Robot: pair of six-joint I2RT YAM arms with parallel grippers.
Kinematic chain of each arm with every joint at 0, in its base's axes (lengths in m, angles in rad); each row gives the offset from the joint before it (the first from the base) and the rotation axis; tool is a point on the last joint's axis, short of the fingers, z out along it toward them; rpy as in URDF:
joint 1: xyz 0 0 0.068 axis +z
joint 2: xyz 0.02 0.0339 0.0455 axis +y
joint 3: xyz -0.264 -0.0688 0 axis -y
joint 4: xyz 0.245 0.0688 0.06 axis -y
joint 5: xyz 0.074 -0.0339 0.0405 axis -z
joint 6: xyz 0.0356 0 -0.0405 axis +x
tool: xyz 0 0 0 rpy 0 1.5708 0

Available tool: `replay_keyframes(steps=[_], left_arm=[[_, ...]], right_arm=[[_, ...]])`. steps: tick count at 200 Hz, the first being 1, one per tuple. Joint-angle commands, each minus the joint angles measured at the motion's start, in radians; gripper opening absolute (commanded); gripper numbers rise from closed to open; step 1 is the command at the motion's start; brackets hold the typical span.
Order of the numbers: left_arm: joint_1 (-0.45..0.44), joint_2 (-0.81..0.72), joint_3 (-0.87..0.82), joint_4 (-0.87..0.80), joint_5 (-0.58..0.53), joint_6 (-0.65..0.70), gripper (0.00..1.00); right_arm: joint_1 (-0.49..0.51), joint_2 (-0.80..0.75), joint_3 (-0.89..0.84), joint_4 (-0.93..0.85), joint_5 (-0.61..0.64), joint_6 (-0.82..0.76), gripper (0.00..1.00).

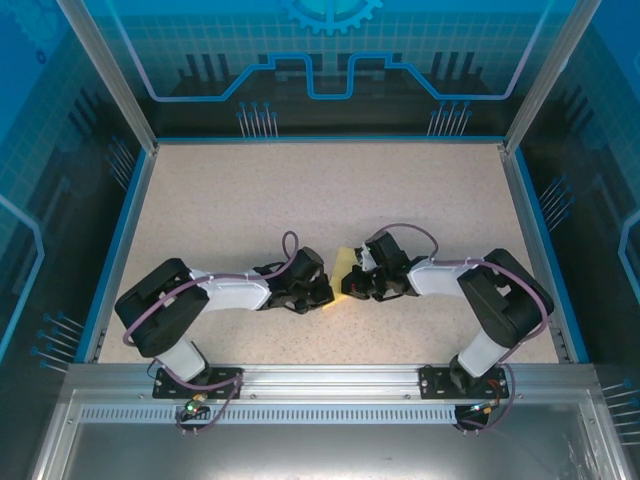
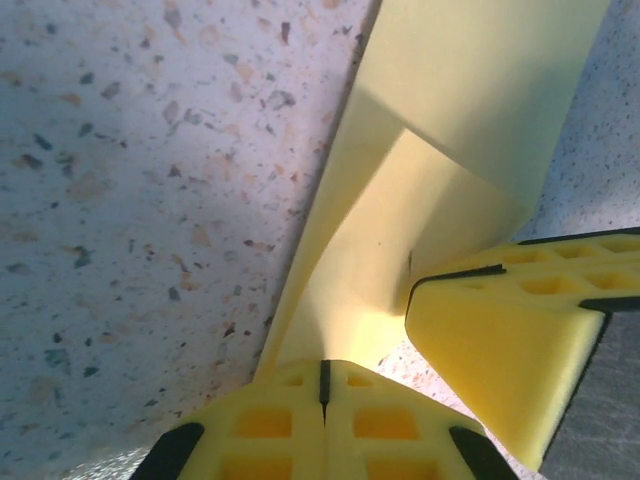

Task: Fold a paper plane with a square sheet of paper (pick it up from the middle)
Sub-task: Third fold the triangle at the center of the table.

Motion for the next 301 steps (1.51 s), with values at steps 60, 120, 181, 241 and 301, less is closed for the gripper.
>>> replay_keyframes(steps=[60, 120, 181, 241, 301], left_arm=[[-0.004, 0.042, -0.004, -0.040, -0.017, 0.023, 0.00], [-0.004, 0.052, 0.002, -0.076, -0.028, 0.022, 0.00], [-0.004, 0.049, -0.005, -0.210, -0.058, 0.018, 0.00], [-0.004, 0.051, -0.001, -0.201, -0.055, 0.025, 0.00], [-0.005, 0.049, 0.053, -0.207, -0.043, 0.071, 0.00]], right_arm=[[0.016, 0.012, -0.026, 0.040, -0.041, -0.044, 0.00], [0.022, 0.055, -0.023, 0.041, -0.044, -0.057, 0.00], [-0.115, 0.061, -0.057, -0.028, 0.040, -0.098, 0.00], [-0.258, -0.118, -0.044, -0.161, 0.067, -0.161, 0.00], [-0.116, -0.178, -0.017, -0.143, 0.040, -0.108, 0.00]])
